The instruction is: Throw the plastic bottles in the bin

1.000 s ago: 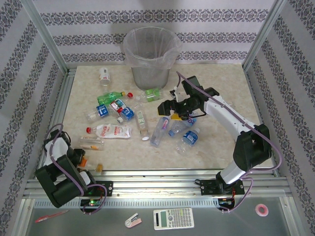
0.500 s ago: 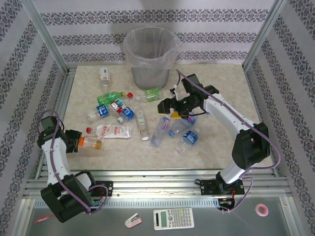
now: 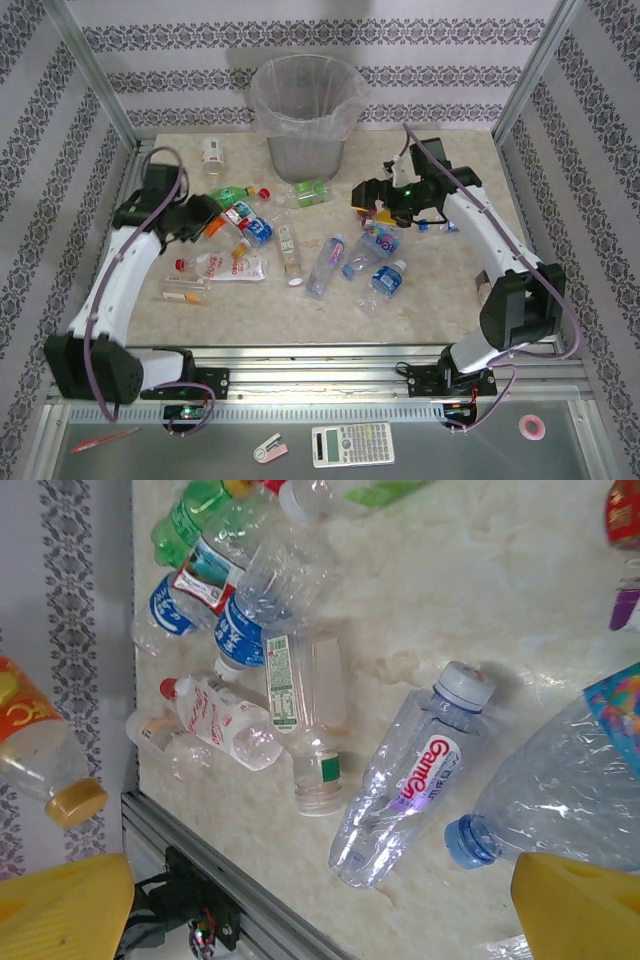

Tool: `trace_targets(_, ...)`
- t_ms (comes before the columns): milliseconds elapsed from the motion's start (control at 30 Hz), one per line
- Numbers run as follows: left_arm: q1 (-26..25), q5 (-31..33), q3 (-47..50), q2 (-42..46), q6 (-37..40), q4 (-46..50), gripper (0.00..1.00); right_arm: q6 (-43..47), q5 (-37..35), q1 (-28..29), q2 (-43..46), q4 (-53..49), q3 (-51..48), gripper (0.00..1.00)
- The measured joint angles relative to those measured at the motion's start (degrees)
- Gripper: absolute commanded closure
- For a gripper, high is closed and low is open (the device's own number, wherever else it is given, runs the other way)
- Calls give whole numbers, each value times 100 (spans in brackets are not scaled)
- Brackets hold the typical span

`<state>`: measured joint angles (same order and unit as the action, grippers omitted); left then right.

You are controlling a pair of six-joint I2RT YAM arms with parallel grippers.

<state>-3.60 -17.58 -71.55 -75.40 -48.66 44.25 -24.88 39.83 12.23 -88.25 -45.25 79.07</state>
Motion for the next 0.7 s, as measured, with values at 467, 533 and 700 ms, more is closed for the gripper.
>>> trace_targets(467, -769, -643, -2885, -2332, -1123, -1128, 77, 0, 11, -540, 612, -92, -540, 4)
trace_targets(533, -769, -636, -3810, -2889, -1303, -1086, 69, 0, 11, -588, 654, -101, -540, 4)
trace_targets(700, -772, -549, -8345, -5388, -1845, -1051, 0, 0, 13, -612, 693, -107, -542, 3)
